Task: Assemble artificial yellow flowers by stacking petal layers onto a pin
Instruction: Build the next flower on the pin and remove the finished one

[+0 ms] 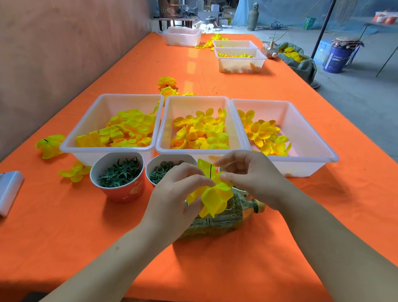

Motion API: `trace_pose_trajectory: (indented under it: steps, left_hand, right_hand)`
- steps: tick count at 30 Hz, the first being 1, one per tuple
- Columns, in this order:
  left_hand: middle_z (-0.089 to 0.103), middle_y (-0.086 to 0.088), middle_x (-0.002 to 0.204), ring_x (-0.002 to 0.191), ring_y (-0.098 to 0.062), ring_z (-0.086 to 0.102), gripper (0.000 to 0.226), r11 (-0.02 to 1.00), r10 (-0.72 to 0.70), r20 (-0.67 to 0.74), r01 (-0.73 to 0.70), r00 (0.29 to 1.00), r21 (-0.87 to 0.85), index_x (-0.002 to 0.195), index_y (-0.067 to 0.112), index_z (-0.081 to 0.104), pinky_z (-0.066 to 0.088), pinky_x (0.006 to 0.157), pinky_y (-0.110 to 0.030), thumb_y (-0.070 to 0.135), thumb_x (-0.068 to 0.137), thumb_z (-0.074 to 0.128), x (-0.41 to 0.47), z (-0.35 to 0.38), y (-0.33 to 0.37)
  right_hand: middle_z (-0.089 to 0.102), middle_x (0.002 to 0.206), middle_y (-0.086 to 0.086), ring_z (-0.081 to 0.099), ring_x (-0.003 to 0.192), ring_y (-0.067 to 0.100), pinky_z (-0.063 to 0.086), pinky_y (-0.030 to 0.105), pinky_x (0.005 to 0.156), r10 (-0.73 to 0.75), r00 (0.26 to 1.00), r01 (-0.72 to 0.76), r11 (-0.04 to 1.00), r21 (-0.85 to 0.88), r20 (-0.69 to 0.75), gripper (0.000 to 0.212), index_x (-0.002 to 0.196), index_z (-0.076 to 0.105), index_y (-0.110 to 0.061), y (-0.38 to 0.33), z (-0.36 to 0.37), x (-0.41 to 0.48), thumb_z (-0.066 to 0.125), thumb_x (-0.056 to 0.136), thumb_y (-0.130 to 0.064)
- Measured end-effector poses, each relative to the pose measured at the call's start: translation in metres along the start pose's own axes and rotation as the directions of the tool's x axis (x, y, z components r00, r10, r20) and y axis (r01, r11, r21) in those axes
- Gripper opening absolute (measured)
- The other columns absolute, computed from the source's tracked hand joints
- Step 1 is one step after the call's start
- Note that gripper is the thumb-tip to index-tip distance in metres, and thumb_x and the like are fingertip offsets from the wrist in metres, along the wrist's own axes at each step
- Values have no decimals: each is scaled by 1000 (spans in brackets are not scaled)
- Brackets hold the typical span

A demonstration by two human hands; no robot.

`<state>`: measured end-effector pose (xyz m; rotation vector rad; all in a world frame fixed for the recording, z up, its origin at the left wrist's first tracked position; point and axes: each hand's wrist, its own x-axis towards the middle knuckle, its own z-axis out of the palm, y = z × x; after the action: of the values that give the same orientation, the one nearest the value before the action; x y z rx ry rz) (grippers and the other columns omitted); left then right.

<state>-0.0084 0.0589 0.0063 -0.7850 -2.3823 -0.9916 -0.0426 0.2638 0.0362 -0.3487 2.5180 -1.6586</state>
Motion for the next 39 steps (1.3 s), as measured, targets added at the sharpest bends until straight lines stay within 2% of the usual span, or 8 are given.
trace_pose_trajectory:
  steps: [4,7,12,15,19,21,24,39]
  left_hand:
    - [64,-4,108,104,-23,62,38,1000,13,-22,-13,1000,-2,100,12,76,52,82,-39,-5,66,77,-1,1,-2]
    - [66,-2,109,105,-23,61,39,999,36,-2,-36,999,29,103,11,73,51,85,-40,-2,67,78,-1,2,-4]
    - [67,-1,110,106,-24,60,39,995,66,-7,-66,998,71,104,10,71,49,89,-37,4,66,79,0,3,-6]
    - [68,-1,110,105,-27,60,27,987,117,-18,-115,993,115,98,12,74,50,87,-38,8,71,76,-1,5,-8]
    - [70,0,105,102,-29,61,20,977,165,-34,-159,986,144,97,14,78,51,84,-43,10,78,76,-4,5,-14]
    - [70,-1,106,102,-29,61,24,978,162,-29,-156,986,141,101,15,78,51,84,-43,9,78,76,-5,6,-16]
    - [69,-2,107,102,-28,60,32,982,152,-32,-147,988,122,106,16,77,50,83,-41,7,75,74,-6,7,-17]
    - [70,-2,114,96,-32,63,34,967,210,-39,-201,977,156,106,18,79,51,77,-46,2,76,80,-3,9,-19]
  right_hand:
    - [70,80,-1,67,72,7,49,15,60,-38,999,36,997,-64,-31,20,105,73,-14,-2,3,5,70,89,-3]
    - [74,89,4,70,84,20,58,39,81,-64,994,54,994,-100,-92,17,102,74,-18,-2,9,10,70,89,-8]
    - [74,88,-10,69,86,10,54,54,88,-34,990,16,991,-134,-134,21,95,72,-35,-4,18,12,64,76,-35]
    - [73,90,-11,70,85,11,55,50,86,-13,993,-5,988,-153,-117,23,95,71,-33,-2,20,15,66,72,-35]
    - [69,77,-16,62,68,2,46,16,56,-132,927,57,975,-215,-350,7,83,67,-26,2,12,7,72,87,-27]
    - [61,59,-12,54,55,5,44,25,54,-150,905,43,963,-267,-397,27,66,65,-18,4,5,-5,70,89,-30]
    - [58,52,-8,50,49,3,41,28,55,16,989,-53,968,-243,-150,43,59,67,-12,0,5,-25,72,85,-46]
    - [52,54,-6,43,50,7,34,27,57,185,981,-186,982,-12,-50,29,58,67,-20,7,21,-30,80,81,-31]
